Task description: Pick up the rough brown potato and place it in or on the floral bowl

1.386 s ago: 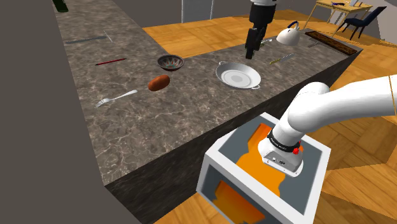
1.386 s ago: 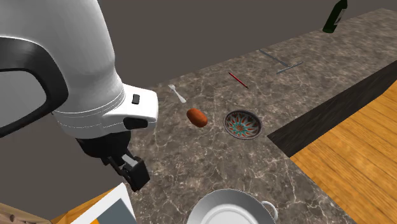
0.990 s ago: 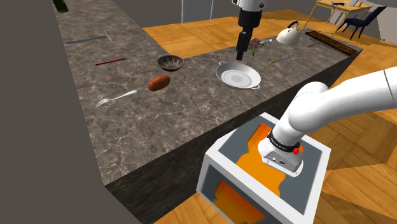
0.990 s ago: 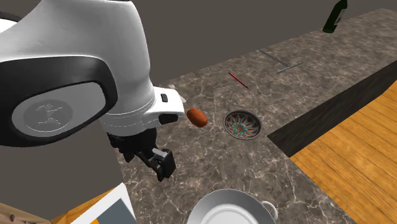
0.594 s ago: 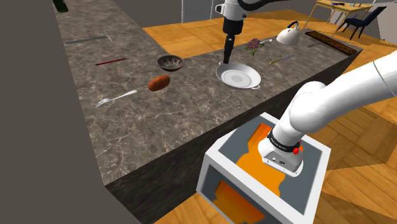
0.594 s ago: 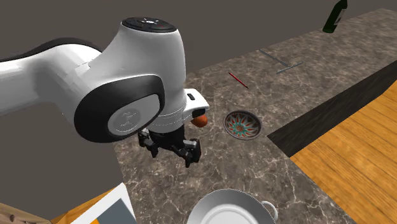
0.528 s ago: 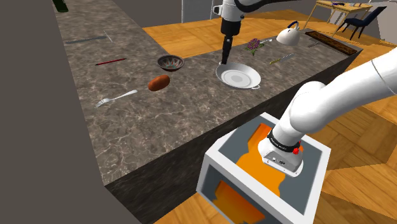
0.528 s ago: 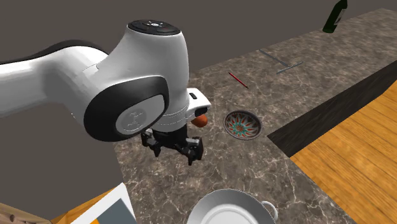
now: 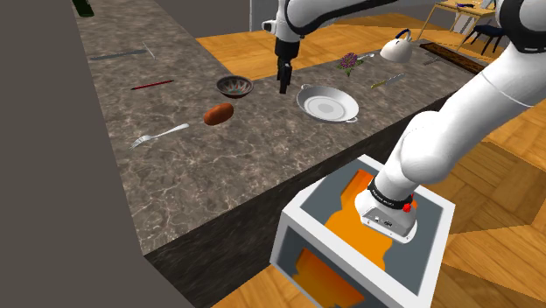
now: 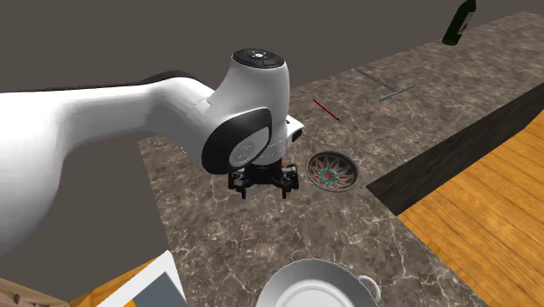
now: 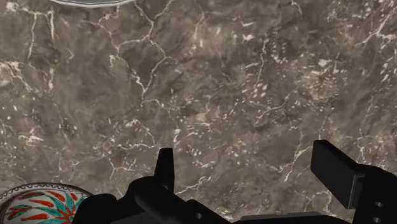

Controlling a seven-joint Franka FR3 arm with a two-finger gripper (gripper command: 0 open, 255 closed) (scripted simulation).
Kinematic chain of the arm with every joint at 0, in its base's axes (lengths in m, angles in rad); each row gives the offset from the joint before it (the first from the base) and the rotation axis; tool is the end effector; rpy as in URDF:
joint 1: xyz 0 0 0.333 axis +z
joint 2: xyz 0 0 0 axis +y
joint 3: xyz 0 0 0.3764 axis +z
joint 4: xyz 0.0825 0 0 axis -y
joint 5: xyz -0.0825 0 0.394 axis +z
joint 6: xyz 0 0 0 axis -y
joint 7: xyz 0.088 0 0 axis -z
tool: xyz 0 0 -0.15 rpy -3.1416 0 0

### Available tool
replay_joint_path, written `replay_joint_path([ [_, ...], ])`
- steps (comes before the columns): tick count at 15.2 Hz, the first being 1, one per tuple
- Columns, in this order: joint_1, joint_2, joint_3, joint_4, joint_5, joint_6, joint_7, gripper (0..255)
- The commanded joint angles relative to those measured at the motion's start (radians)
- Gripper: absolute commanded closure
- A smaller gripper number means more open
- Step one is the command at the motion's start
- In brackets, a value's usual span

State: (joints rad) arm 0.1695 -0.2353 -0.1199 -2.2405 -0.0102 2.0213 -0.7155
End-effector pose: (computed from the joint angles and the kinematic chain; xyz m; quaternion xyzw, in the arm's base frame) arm 0.4748 0.0201 0.4779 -0.9263 -0.3767 -0.0099 0.0065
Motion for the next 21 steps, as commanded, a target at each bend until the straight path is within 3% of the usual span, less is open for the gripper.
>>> replay_joint_path([
  [1,0.015,0.069,-0.005,0.039,0.015,0.044,-0.069,0],
  [15,0.067,0.517,0.066,0.392,0.133,0.212,-0.479,0],
  [21,0.069,0.570,0.075,0.393,0.141,0.267,-0.495,0],
])
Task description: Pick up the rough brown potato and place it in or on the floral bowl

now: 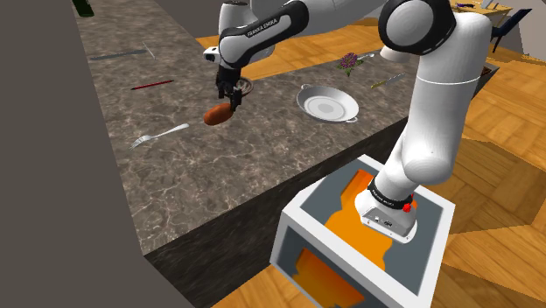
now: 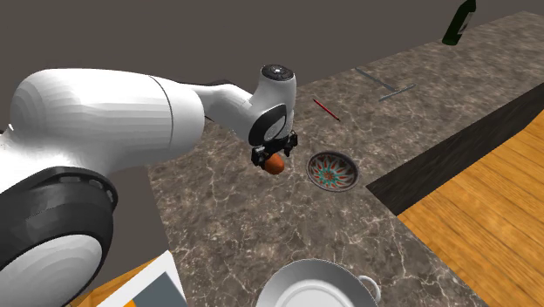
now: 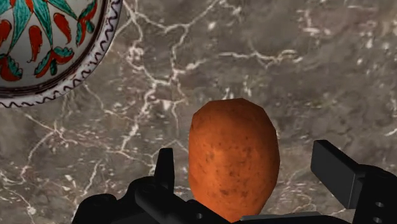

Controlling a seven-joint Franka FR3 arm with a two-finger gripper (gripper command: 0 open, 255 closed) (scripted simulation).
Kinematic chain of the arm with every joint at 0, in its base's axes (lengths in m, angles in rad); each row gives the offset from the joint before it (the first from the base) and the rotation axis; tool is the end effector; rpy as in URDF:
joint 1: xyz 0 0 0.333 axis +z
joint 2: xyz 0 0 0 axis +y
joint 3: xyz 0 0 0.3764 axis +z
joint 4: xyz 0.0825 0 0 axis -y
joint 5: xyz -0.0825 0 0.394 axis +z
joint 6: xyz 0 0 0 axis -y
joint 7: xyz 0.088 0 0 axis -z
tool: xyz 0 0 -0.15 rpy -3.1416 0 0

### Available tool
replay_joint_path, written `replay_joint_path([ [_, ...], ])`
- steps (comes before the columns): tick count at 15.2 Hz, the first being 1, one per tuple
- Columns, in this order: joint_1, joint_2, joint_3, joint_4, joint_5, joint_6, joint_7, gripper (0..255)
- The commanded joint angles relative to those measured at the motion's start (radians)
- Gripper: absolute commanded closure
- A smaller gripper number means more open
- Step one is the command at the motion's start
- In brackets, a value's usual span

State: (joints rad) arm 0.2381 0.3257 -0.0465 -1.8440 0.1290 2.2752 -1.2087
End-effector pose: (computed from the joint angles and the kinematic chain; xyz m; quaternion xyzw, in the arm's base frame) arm 0.6599 0.1378 0.3698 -0.7865 -0.6137 -0.0677 0.0125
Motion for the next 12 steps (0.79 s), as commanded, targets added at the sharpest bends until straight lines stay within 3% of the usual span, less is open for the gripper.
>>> replay_joint_path([
  [1,0.001,0.017,0.002,-0.006,0.003,0.024,-0.002,0],
  [10,0.001,0.030,0.003,-0.009,0.005,0.040,-0.003,0],
  [11,0.001,0.030,0.003,-0.009,0.005,0.040,-0.003,255],
  [12,0.001,0.030,0.003,-0.009,0.005,0.040,-0.004,255],
])
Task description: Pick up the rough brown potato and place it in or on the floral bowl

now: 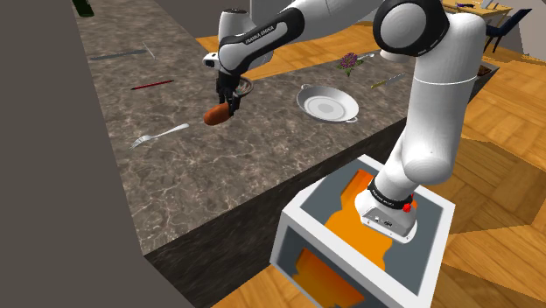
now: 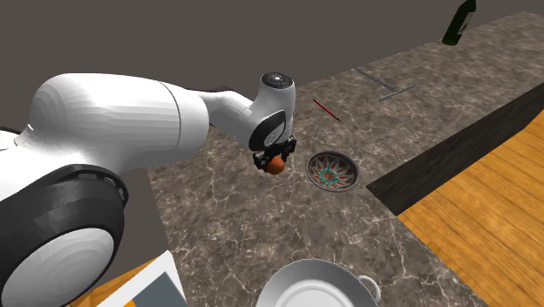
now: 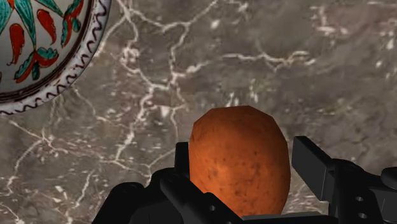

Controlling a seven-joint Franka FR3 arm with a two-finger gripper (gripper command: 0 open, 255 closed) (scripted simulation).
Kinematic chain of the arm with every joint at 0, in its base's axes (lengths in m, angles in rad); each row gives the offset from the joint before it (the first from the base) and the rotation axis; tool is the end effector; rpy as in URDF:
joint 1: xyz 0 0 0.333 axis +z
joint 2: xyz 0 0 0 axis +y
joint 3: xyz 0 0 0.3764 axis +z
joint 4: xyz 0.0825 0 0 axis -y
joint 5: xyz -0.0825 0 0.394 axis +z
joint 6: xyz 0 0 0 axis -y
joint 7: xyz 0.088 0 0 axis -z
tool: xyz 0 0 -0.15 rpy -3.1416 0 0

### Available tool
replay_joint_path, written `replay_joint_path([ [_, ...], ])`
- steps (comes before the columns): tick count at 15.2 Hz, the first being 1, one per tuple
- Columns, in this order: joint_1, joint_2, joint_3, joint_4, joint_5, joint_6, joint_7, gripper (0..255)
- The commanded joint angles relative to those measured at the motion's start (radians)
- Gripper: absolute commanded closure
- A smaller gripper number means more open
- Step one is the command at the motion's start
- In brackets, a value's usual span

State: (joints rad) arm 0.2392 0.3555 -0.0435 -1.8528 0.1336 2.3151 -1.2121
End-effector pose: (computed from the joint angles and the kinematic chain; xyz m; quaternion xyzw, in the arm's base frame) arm 0.6631 0.1405 0.3496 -0.7862 -0.6140 -0.0683 0.0123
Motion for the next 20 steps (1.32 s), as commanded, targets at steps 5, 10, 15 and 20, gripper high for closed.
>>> replay_joint_path([
  [5,0.000,0.000,0.000,-0.001,0.000,0.000,0.000,255],
  [10,0.001,-0.013,-0.001,0.009,-0.003,-0.022,0.003,255],
  [15,0.001,-0.043,-0.003,0.036,-0.009,-0.079,0.011,255],
  [20,0.002,-0.069,-0.005,0.068,-0.015,-0.137,0.018,255],
])
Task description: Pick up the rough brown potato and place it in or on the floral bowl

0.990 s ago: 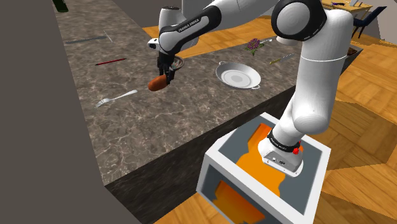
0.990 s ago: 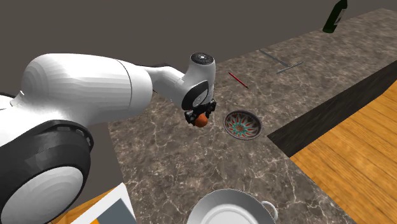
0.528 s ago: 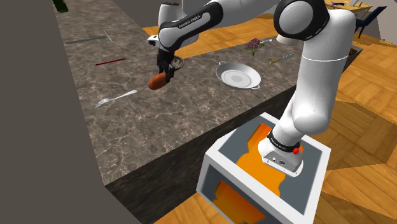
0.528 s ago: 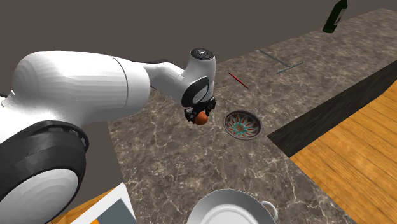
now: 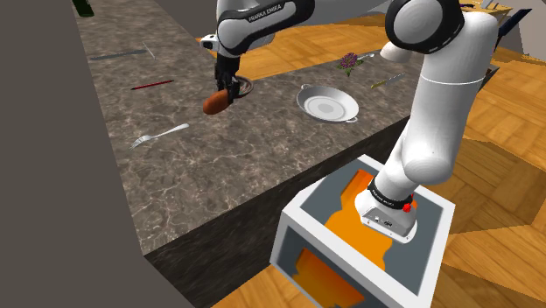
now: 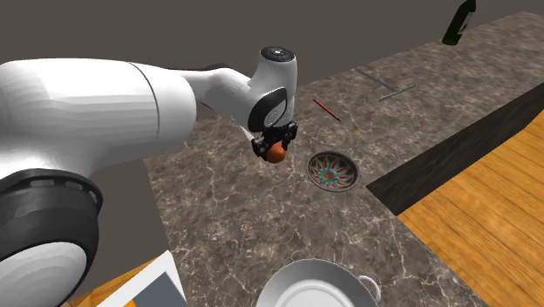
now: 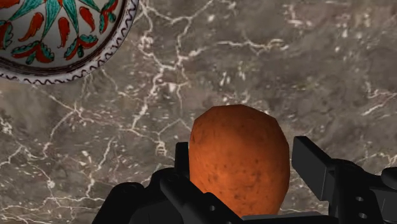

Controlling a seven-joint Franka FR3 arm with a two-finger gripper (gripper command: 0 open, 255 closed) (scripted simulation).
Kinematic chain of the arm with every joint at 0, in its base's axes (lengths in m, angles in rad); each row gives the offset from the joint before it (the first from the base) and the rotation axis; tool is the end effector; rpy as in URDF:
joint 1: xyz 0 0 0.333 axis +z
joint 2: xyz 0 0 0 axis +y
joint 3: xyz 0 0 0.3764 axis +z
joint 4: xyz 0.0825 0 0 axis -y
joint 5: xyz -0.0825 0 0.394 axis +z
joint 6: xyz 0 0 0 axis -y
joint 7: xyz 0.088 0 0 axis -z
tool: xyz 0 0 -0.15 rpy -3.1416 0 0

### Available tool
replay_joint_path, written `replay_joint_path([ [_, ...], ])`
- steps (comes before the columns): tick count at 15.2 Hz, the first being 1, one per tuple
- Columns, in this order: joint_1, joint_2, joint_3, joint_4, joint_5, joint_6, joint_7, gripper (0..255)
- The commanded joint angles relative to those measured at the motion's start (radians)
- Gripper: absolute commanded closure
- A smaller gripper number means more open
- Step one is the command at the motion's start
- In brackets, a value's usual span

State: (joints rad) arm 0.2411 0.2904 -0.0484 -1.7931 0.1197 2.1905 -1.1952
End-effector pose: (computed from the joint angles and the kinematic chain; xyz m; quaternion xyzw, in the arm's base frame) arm 0.6598 0.1398 0.4094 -0.7862 -0.6141 -0.0681 0.0125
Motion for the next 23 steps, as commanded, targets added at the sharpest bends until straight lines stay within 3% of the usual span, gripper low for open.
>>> replay_joint_path([
  [1,0.000,-0.009,-0.001,0.016,-0.002,-0.025,0.003,255],
  [12,0.000,-0.045,-0.003,0.102,-0.011,-0.146,0.016,255],
  [23,-0.162,0.170,-0.062,0.452,0.042,-0.305,-0.193,255],
])
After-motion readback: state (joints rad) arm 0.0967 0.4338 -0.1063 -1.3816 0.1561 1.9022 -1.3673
